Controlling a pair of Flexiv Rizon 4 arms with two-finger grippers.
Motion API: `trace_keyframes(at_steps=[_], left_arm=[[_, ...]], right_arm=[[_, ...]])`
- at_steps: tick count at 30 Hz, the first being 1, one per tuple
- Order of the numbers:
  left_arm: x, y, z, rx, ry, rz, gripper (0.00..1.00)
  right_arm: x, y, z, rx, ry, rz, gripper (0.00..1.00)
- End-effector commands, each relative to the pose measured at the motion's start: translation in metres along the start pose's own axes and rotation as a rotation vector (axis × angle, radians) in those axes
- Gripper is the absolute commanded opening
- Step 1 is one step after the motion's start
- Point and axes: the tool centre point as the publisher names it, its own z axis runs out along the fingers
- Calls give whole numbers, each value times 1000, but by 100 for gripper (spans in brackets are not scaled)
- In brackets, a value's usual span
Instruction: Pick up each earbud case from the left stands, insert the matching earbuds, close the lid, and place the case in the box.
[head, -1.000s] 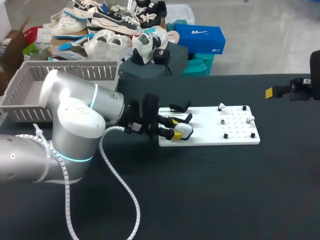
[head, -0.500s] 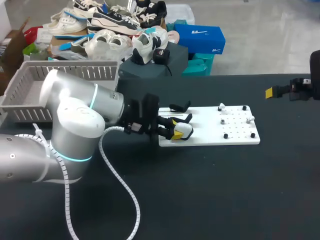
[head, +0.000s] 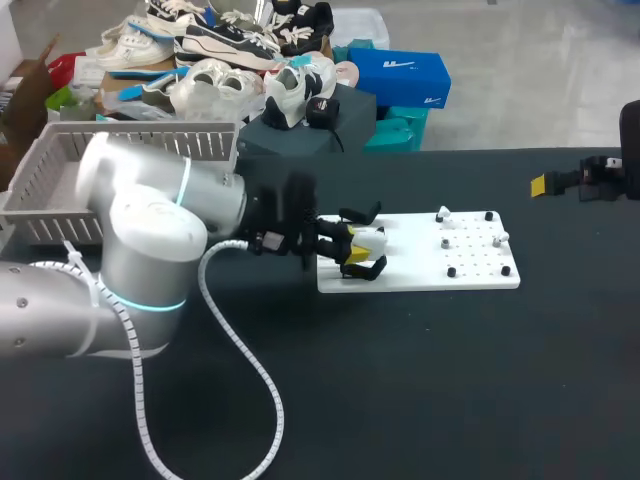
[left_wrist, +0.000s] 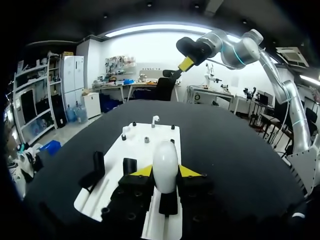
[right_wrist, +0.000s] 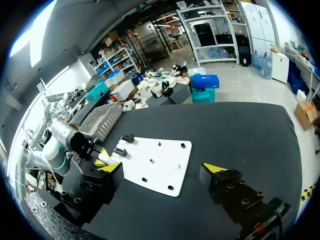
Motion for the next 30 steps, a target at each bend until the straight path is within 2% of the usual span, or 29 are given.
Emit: trace_keyframes(at_steps=[1,5,9,10,21,24,30], left_arm=[[-12,-6,-15,-6,-17,3,0],[-23,-12,-27,-11,-43,-9,0],[-32,-18,-37,-18,-63,-4,0],[-33,-20,-38,-24,-66,3,0],[-57,-28,-37,-5,-62,-32,0],[-65,-29,-31,-31,-71,-3,0],[-79,-29,-19,-108,-75,4,0]], right_arm=[[0,-1,0,-2,2,-1,100],[-3,1,2,-16,8,-20,100],[-6,10,22,-66,105,-73,100],[-5,13,25,-82,107,-87,100],[3,80,30,-172,181,-207,100],[8,96,31,-188,170,-223,100],[21,126,47,-253,215,-260,100]])
